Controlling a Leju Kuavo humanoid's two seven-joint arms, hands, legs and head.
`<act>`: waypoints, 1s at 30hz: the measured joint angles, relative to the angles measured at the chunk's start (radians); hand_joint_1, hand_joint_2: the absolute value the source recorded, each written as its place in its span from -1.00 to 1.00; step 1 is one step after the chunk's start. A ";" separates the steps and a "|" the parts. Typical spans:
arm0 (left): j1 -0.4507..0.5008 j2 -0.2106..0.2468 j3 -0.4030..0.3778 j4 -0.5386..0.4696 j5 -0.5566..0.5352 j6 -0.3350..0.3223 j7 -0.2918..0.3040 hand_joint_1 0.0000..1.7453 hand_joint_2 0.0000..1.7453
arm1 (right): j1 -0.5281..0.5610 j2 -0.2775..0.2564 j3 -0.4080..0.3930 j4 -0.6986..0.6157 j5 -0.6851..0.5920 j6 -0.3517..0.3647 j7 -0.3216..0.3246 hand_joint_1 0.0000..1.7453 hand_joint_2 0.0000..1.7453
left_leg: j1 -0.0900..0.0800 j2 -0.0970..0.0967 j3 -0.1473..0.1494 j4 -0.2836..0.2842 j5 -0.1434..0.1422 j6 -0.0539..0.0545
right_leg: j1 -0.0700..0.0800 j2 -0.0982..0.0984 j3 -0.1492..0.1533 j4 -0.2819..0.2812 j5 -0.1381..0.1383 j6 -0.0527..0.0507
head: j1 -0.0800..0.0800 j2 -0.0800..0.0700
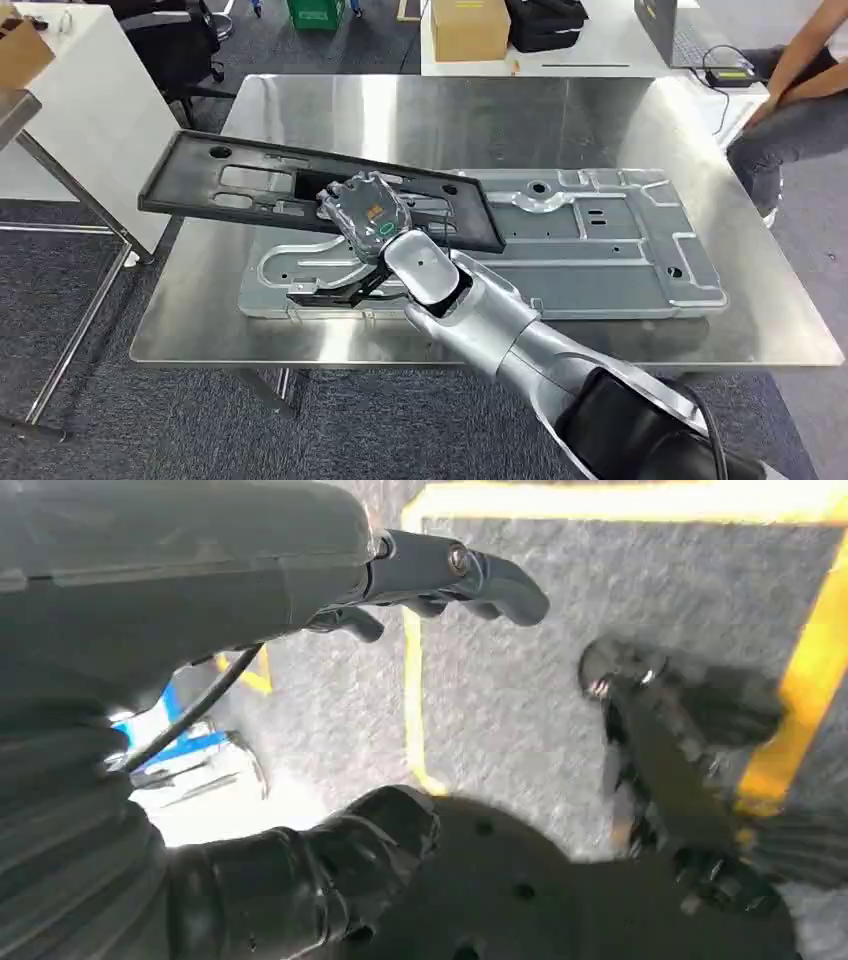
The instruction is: Take the parts from the cabinet and place them on the table.
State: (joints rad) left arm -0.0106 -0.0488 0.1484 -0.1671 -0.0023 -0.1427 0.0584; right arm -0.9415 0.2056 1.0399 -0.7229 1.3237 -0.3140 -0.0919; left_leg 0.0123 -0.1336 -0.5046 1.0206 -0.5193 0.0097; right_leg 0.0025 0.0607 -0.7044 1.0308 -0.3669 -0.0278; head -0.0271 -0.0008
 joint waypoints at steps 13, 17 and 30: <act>-0.008 0.005 0.018 0.000 0.010 0.002 -0.010 -1.00 1.00 | -0.027 0.013 0.000 0.036 -0.043 0.124 0.027 1.00 1.00 | -0.001 0.140 -0.102 -0.017 0.058 -0.027 | -0.008 -0.064 0.113 -0.007 -0.077 -0.003 | -0.003 0.000; -0.007 0.004 0.031 0.000 0.019 -0.006 -0.013 -1.00 1.00 | -0.033 0.011 0.000 0.114 -0.052 0.157 0.026 1.00 1.00 | 0.000 0.132 -0.095 -0.019 0.102 -0.017 | 0.000 -0.071 0.114 -0.006 -0.082 -0.025 | -0.002 0.000; -0.007 0.006 0.074 0.000 0.051 -0.045 -0.024 -1.00 1.00 | -0.028 -0.026 0.000 0.336 -0.064 0.301 0.020 1.00 1.00 | -0.010 0.129 -0.096 -0.017 0.099 0.002 | -0.012 -0.073 0.123 -0.022 -0.079 0.021 | -0.002 0.000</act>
State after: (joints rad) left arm -0.0174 -0.0431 0.2220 -0.1675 0.0488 -0.1880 0.0343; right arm -0.9700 0.1801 1.0399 -0.3873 1.2596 -0.0130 -0.0717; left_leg 0.0020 -0.0051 -0.6003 1.0035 -0.4206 0.0120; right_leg -0.0094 -0.0122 -0.5812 1.0084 -0.4456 -0.0067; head -0.0286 -0.0008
